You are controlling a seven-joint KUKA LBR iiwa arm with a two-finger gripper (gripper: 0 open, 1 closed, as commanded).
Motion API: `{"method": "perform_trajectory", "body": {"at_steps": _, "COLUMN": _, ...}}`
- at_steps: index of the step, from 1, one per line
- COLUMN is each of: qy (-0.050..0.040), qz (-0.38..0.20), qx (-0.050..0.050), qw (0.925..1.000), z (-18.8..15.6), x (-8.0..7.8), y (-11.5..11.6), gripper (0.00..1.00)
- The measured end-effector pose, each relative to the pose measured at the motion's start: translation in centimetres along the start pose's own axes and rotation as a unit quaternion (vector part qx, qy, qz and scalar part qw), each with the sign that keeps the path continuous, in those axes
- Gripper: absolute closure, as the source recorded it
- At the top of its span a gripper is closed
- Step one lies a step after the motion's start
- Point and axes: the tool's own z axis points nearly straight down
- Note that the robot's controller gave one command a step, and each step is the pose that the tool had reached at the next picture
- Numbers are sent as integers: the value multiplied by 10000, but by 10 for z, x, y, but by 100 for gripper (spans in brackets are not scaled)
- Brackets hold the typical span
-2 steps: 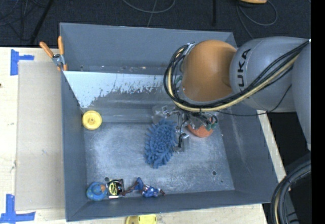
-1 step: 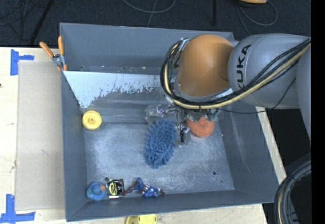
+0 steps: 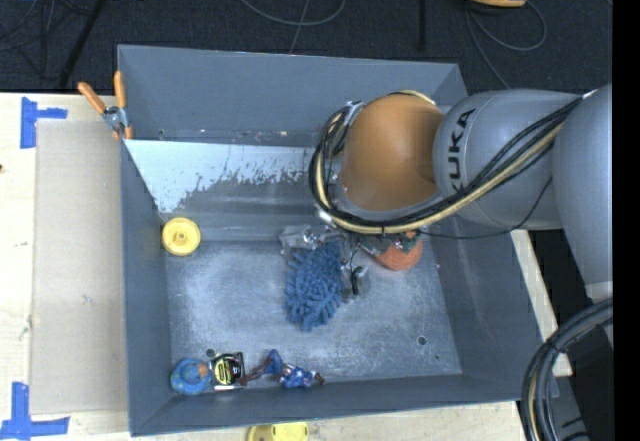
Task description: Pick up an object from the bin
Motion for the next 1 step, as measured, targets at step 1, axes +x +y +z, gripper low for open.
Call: {"method": "perform_trajectory", "body": {"at_steps": 1, "qy": -12, "qz": -2156, "qx": 10, "qw": 9765, "z": -2, "x": -16, "y": 10, "gripper": 100}}
